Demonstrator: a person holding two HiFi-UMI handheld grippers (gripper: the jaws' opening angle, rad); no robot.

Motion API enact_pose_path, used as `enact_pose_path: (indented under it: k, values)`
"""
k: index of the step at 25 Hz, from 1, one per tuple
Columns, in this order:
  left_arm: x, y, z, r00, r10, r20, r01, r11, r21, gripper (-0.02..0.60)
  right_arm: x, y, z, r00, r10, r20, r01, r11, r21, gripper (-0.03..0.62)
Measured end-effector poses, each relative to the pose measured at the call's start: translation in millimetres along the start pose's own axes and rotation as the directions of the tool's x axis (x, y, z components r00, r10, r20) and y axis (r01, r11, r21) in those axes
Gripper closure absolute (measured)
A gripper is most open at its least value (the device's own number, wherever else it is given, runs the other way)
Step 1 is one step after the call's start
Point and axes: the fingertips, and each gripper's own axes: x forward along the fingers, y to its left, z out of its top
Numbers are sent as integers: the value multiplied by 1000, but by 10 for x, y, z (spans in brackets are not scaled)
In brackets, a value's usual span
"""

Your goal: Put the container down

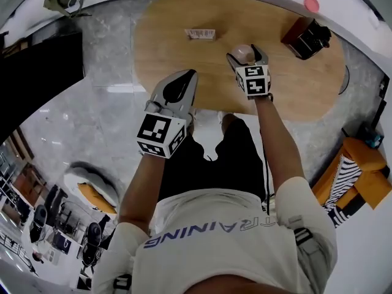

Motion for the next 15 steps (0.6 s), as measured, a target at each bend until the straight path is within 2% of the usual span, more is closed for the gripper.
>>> enact_pose_path:
  k: [9,15]
  values:
    - [168,51,-460,1000,5,-23,-7,998,-56,581,417,229,-214,1000,19,3,-19,993,-118,183]
    - [131,-66,-494,1000,0,-28,-2,998,-60,581,417,223,-192,1000,5,8,-4,990,-139,178]
